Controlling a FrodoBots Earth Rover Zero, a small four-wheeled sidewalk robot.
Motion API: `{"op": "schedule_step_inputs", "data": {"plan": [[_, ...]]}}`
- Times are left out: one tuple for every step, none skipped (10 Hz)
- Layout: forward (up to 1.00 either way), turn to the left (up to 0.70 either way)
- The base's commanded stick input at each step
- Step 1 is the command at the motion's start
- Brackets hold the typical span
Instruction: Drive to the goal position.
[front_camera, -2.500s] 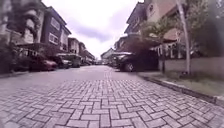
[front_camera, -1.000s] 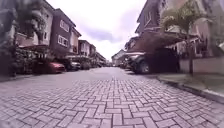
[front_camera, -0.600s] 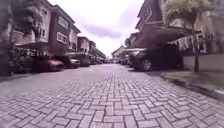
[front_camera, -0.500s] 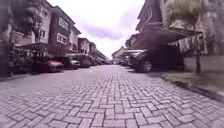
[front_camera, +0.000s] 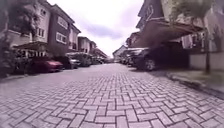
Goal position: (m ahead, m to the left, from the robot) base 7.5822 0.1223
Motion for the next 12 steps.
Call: {"op": "schedule_step_inputs", "data": {"plan": [[0.70,0.00],[0.70,0.00],[0.70,0.00],[0.70,0.00],[0.70,0.00],[0.70,0.00],[0.70,0.00],[0.70,0.00],[0.70,0.00],[0.70,0.00],[0.70,0.00],[0.70,0.00]]}}
